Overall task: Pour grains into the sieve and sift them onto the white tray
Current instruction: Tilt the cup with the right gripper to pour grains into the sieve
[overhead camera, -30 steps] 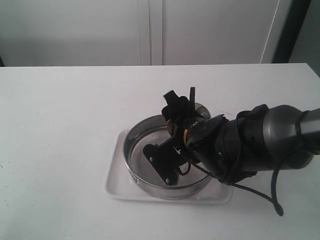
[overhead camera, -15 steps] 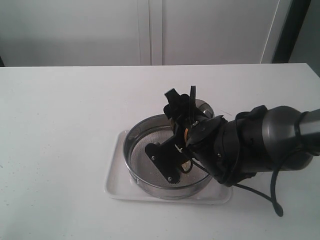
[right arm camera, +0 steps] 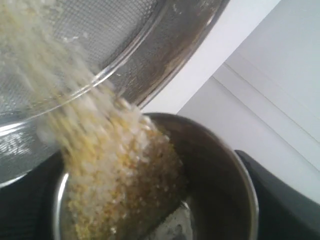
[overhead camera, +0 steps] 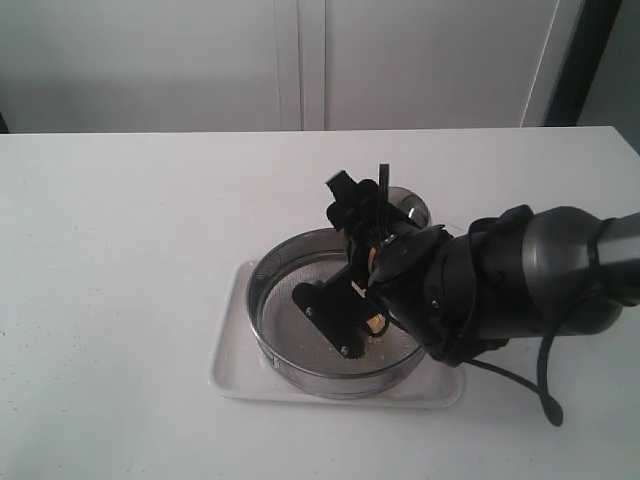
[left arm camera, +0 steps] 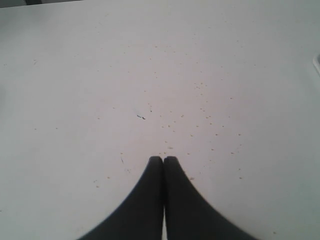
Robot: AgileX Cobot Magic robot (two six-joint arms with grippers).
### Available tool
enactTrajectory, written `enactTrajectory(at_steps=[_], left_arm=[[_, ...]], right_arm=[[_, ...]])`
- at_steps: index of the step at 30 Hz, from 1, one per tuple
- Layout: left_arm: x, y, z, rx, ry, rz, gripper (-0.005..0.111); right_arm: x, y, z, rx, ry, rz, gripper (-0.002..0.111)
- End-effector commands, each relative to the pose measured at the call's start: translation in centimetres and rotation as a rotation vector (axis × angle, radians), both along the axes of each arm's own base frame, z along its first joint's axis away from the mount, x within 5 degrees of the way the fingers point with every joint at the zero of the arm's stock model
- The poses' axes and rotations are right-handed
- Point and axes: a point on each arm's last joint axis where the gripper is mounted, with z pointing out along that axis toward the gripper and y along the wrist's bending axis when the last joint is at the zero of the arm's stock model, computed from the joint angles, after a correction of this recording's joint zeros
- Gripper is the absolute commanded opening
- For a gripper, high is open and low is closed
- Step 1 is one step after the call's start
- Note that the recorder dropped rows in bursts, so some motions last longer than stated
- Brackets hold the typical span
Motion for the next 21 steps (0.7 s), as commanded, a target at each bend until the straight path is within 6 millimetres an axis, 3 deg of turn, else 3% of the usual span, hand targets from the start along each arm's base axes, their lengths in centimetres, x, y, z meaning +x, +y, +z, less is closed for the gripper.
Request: enactTrajectory(at_steps=[1,8,21], left_arm=[[0.0,0.0,0.0,-0.006,-0.005,-0.006,0.0],[0.0,0.0,0.0,-0.006,-0.005,-0.006,0.0],[0.0,0.0,0.0,-0.006,-0.005,-0.006,0.0]], right_arm=[[0.6,0.4,1.3,-0.018,-0.055,0.011,0.0],[0.8,0.6,1.6,-0.067,-0.07,0.045,0.0],[1.5,0.5,-0.7,-0.243,-0.072,0.044,0.0]])
